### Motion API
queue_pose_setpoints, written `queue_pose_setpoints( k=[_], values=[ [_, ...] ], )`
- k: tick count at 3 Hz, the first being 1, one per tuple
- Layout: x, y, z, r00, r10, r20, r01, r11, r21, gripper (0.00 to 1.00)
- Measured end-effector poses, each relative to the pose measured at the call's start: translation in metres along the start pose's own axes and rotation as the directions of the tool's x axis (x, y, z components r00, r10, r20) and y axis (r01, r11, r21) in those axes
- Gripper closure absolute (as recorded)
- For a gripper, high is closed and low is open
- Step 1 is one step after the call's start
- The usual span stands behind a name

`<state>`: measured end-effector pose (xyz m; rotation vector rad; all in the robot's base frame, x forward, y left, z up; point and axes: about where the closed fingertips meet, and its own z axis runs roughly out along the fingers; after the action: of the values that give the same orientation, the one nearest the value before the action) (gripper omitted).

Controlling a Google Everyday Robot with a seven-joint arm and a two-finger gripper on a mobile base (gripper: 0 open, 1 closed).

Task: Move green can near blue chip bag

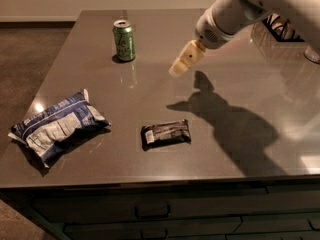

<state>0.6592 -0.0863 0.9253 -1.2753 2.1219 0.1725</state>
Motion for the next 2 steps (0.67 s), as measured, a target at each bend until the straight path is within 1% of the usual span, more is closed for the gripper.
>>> queue_pose_setpoints(
  k=[1, 2],
  values=[
    [-0.036, -0.023, 0.044, 0.994, 0.047, 0.100, -0.051, 0.9981, 0.035, 0.00],
    [-0.064, -0.050, 0.077, 0.981, 0.098, 0.167, -0.112, 0.9909, 0.075, 0.00]
  ],
)
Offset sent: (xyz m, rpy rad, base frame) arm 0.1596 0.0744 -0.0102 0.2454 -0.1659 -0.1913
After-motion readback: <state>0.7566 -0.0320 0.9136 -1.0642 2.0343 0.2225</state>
